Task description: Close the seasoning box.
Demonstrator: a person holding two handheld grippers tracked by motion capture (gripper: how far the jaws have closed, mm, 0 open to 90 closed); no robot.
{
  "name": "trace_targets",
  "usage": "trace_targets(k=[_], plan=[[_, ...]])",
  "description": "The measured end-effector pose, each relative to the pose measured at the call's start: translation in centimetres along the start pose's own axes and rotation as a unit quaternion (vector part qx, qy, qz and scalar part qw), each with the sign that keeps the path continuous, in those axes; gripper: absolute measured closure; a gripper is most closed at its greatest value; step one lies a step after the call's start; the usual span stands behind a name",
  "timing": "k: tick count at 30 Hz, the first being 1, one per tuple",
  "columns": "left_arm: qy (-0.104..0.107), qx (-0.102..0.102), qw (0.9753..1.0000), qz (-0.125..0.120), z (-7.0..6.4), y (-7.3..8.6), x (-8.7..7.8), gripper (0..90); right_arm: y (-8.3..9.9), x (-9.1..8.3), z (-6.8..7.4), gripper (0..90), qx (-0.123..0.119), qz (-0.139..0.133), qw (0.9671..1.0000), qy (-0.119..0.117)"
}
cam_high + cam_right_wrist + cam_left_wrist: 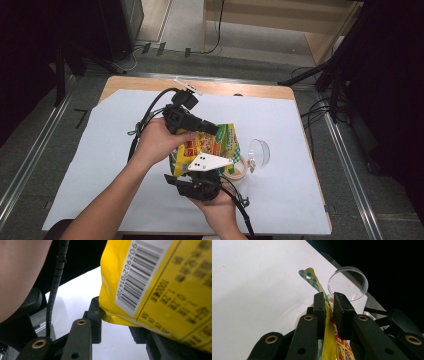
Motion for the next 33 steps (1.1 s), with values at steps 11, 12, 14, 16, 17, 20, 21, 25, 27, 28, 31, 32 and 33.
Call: trace_targets(k=[11, 12, 14, 16, 17, 20, 21, 25, 27, 28, 31, 32, 33], plan=[[0.003, -0.014, 0.9994, 0.032, 0.7, -1.5, 0.4, 81.2, -1.1, 0.2, -0.7, 69.3, 0.018, -0.008, 0.9998, -0.008], [0.003, -0.016, 0.9994, 0.031, 0.7, -1.5, 0.5, 81.1, -1.1, 0.2, -0.7, 69.3, 0.018, -0.007, 0.9998, -0.008], [0.004, -0.017, 0.9994, 0.031, 0.7, -1.5, 0.7, 81.0, -1.0, 0.1, -0.8, 69.3, 0.015, -0.005, 0.9999, -0.005], [0.004, -0.016, 0.9994, 0.031, 0.7, -1.5, 0.8, 80.9, -0.9, 0.0, -0.8, 69.3, 0.015, -0.007, 0.9998, -0.005], [0.004, -0.015, 0.9994, 0.03, 0.7, -1.4, 0.8, 80.8, -0.9, 0.0, -0.9, 69.3, 0.015, -0.007, 0.9999, -0.004], [0.004, -0.014, 0.9995, 0.027, 0.7, -1.4, 0.8, 80.3, -0.9, 0.0, -0.9, 69.3, 0.013, -0.007, 0.9999, -0.002], [0.004, -0.014, 0.9995, 0.028, 0.7, -1.4, 0.7, 80.3, -0.9, 0.0, -0.9, 69.2, 0.012, -0.007, 0.9999, -0.002], [0.003, -0.012, 0.9996, 0.026, 0.8, -1.3, 0.6, 80.0, -0.8, 0.1, -0.8, 69.2, 0.011, -0.008, 0.9999, -0.002], [0.004, -0.011, 0.9996, 0.025, 0.8, -1.2, 0.5, 79.9, -0.8, 0.2, -0.8, 69.2, 0.009, -0.007, 0.9999, -0.001], [0.004, -0.012, 0.9997, 0.023, 0.8, -1.2, 0.5, 79.9, -0.8, 0.2, -0.8, 69.2, 0.008, -0.007, 0.9999, 0.0], [0.004, -0.011, 0.9997, 0.021, 0.7, -1.2, 0.4, 79.8, -0.8, 0.3, -0.8, 69.3, 0.005, -0.007, 1.0, 0.001], [0.003, -0.01, 0.9997, 0.022, 0.7, -1.2, 0.4, 79.8, -0.8, 0.3, -0.8, 69.3, 0.005, -0.008, 1.0, 0.0], [0.002, -0.009, 0.9998, 0.02, 0.7, -1.2, 0.3, 79.8, -0.8, 0.3, -0.8, 69.3, 0.004, -0.008, 1.0, 0.0]])
Point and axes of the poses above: each handheld gripper's, and its own axes: x roughly forward along the jaws, y roughly out of its underside, z roughly to its left, the point moved 4 cm from there along x, roughly forward along the jaws, and after that the axes turned 8 degrees about x, right-handed, at the moved point
